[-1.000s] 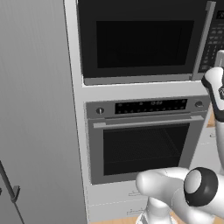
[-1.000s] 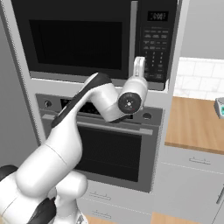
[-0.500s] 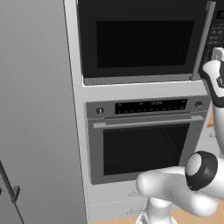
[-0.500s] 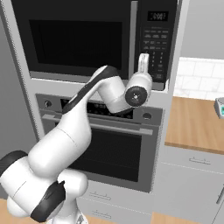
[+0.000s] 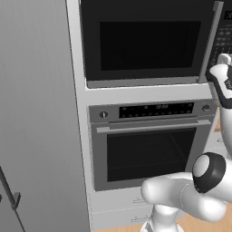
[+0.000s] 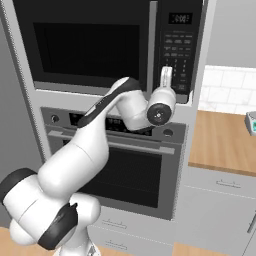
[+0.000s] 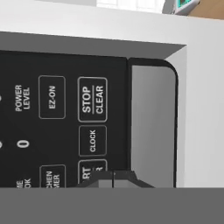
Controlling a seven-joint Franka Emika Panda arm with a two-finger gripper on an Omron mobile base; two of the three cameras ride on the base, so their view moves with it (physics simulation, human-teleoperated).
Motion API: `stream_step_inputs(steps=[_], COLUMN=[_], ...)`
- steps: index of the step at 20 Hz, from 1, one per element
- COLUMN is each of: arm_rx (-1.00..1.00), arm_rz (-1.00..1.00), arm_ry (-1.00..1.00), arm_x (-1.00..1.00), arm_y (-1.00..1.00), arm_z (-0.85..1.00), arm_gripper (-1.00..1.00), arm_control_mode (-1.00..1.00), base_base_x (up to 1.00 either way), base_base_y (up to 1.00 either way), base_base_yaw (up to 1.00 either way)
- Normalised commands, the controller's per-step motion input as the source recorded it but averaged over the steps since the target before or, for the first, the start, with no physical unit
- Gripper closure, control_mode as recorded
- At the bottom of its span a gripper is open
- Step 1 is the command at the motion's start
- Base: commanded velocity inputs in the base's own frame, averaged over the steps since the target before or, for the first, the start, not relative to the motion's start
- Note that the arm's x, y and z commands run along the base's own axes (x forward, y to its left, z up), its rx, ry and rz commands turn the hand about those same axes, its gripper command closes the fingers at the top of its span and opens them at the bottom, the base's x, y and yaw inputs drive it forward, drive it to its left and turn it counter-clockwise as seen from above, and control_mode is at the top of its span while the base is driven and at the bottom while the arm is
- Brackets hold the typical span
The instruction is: Open the microwave, place the bowl with waffle inside the microwave, then close the microwave door and turn it on.
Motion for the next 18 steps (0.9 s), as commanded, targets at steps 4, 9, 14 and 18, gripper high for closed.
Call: stream_step_inputs(steps=[4, 9, 14, 18], arm_rx=[0.00, 0.00, 0.00, 0.04], arm_rz=[0.00, 0.00, 0.00, 0.00], arm_ry=[0.00, 0.00, 0.02, -0.09], arm_x=[0.42, 0.51, -0.49, -0.67], arm_y=[0.00, 0.00, -0.11, -0.19], arm_z=[0.00, -0.01, -0.06, 0.11], arm_gripper=[1.00, 1.00, 1.00, 1.00], arm_control_mode=[-1.00, -1.00, -1.00, -1.00], base_base_x=[0.00, 0.00, 0.00, 0.00], base_base_y=[0.00, 0.00, 0.00, 0.00], base_base_yaw=[0.00, 0.00, 0.00, 0.00])
